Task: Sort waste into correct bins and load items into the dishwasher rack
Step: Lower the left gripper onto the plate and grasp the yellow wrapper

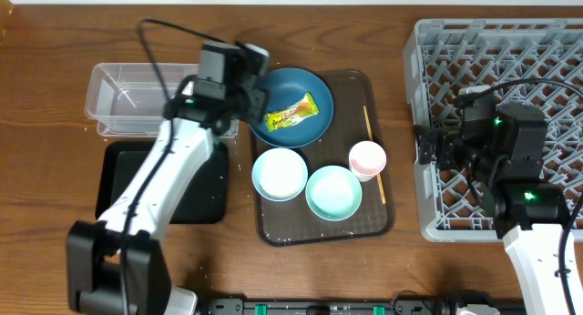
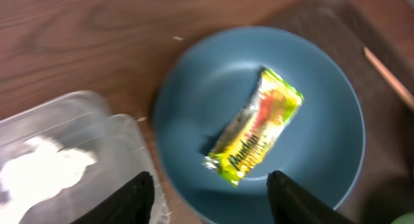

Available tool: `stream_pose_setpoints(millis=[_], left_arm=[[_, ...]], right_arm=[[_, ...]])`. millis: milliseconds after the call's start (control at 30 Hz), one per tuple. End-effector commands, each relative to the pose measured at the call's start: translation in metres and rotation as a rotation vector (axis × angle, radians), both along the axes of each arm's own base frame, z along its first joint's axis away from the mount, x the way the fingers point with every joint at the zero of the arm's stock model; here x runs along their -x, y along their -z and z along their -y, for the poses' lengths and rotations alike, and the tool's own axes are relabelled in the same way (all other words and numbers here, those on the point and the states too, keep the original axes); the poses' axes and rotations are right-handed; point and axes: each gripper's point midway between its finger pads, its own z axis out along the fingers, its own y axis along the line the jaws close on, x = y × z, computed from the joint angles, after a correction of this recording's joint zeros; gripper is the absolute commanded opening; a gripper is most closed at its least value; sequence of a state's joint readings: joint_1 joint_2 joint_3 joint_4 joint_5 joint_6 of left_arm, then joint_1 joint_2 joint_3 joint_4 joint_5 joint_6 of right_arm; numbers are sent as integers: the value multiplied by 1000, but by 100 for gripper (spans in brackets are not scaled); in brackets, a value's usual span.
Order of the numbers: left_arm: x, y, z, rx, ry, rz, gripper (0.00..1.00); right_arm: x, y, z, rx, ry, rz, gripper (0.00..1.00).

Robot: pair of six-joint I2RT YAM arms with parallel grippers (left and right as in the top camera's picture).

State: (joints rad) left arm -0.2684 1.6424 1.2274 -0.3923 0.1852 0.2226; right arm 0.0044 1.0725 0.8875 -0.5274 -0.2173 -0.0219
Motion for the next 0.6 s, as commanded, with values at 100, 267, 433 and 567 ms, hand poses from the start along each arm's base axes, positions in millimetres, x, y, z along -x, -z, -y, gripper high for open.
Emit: stream_pose_setpoints(millis=[100, 267, 433, 567], left_arm=[[4, 57, 24, -78, 157, -88, 64], [3, 100, 27, -97, 165, -162, 73], [1, 123, 28, -103, 166, -190, 76], [3, 135, 27, -109, 166, -216, 75]], right_arm=[[-2, -7, -2, -10, -4, 13, 99], [-2, -7, -2, -10, -4, 13, 99], [-2, -7, -2, -10, -4, 13, 99], [-2, -7, -2, -10, -5, 13, 99]])
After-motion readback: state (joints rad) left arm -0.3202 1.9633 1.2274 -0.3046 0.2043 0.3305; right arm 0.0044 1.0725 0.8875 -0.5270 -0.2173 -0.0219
